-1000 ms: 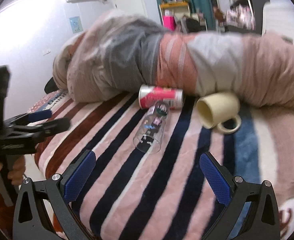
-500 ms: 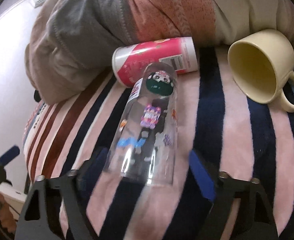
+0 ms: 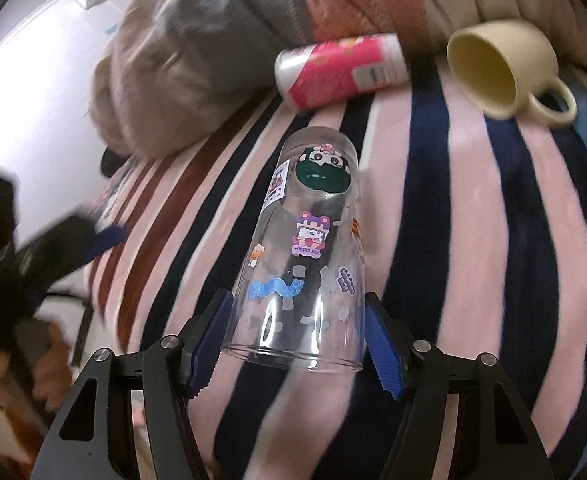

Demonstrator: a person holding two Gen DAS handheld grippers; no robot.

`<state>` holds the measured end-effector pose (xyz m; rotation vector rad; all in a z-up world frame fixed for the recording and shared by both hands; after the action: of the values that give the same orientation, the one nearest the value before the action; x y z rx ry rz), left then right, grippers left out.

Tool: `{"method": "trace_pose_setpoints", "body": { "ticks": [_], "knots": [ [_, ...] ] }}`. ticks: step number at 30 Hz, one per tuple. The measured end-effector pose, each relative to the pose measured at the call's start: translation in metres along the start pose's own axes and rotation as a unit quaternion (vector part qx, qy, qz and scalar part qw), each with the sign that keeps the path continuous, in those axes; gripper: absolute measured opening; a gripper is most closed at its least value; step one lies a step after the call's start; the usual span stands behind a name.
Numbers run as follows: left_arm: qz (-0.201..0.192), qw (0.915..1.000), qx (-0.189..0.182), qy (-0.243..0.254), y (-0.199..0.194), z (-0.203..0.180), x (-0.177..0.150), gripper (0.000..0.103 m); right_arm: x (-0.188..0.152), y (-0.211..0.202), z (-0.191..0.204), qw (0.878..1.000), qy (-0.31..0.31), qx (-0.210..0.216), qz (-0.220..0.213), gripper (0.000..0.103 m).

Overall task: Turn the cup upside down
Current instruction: 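Move the right gripper down to the clear sticker cup lying on its side, then grasp the clear cup with the right gripper while the left gripper closes on it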

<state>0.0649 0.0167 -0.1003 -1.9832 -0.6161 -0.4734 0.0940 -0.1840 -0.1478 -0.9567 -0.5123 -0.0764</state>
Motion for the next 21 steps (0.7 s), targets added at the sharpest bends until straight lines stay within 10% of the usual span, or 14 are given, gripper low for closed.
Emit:
{"method": "trace_pose_setpoints", "body": {
  "ticks": [11, 21],
  "knots": [
    [0.098, 0.9936, -0.053, -0.023, 0.077, -0.005, 0.021, 0.1, 0.019, 0.027, -0.011, 0.998, 0.016, 0.059, 0.023, 0.07],
    [0.164, 0.9862, -0.016, -0.016, 0.134, -0.015, 0.034, 0.068, 0.029, 0.037, -0.013, 0.995, 0.026, 0.09, 0.029, 0.063]
  ]
}}
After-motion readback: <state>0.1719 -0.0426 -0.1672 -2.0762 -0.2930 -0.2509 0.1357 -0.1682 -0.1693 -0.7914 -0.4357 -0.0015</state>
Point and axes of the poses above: each gripper's, at about its wrist camera, not at the fingertips, and y roughly the way its jaws point, z to its left, x to its top, the point moved 2 cm from there along y, roughly the way its jaws point, and after that the axes turned 3 degrees about -x, right-handed, at the moved point
